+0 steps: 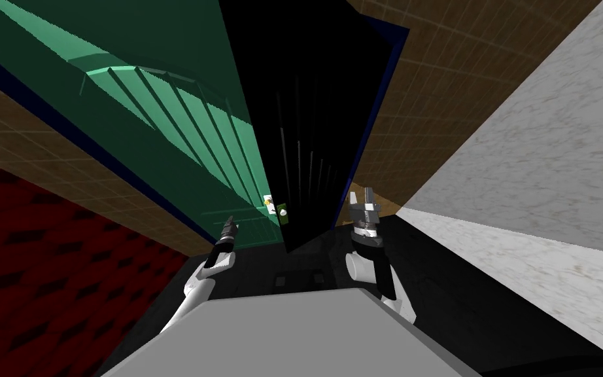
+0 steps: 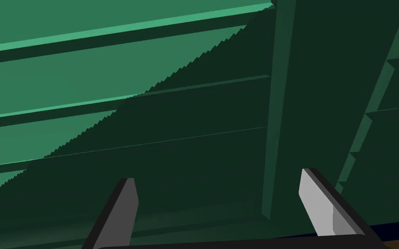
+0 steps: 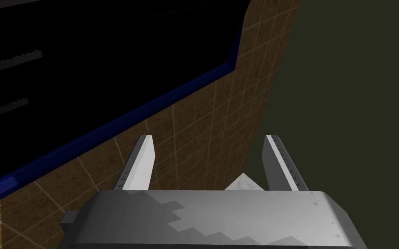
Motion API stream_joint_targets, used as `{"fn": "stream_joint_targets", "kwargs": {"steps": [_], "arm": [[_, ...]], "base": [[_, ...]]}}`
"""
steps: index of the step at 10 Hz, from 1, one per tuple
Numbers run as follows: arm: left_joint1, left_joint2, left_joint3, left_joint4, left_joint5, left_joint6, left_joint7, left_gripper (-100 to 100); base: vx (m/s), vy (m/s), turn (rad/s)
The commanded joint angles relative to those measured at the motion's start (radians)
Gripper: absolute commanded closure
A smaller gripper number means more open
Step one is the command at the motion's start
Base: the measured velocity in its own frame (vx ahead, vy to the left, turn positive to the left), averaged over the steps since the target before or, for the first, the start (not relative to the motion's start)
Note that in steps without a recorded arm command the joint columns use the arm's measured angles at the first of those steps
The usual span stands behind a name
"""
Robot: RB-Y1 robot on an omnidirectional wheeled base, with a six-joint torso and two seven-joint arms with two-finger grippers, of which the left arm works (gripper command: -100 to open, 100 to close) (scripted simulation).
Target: Pull the door open
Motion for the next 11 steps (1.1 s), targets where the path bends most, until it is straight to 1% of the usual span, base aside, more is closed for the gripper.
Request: {"fn": "stream_joint_targets", "kwargs": {"steps": [1,3,4,5,6,7,8,9,11], "arm": [[-0.012,-0.008,-0.009,0.004,-0.001,-0.005,0.0,-100],[-0.032,-0.031,-0.032,0.0,-0.004,-0.007,0.0,-100],[-0.041,-0.042,-0.044,-0.003,-0.005,-0.007,0.0,-100],[-0.046,-0.048,-0.05,-0.004,-0.006,-0.007,0.0,-100],[-0.061,-0.066,-0.07,-0.009,-0.009,-0.008,-0.001,-100],[-0.071,-0.079,-0.084,-0.012,-0.01,-0.008,-0.001,-100],[-0.068,-0.071,-0.073,-0.005,-0.009,-0.009,-0.001,-100],[-0.068,-0.071,-0.073,-0.005,-0.009,-0.009,-0.001,100],[-0.068,-0.071,-0.073,-0.005,-0.009,-0.009,-0.001,100]], "base": [[0.187,0.034,-0.073],[0.22,0.039,-0.109],[0.208,-0.027,-0.132],[0.141,-0.044,-0.087],[0.175,-0.097,-0.17],[0.212,-0.131,-0.224],[0.093,-0.056,-0.041],[-0.014,0.005,0.042],[-0.031,0.016,-0.018]]}}
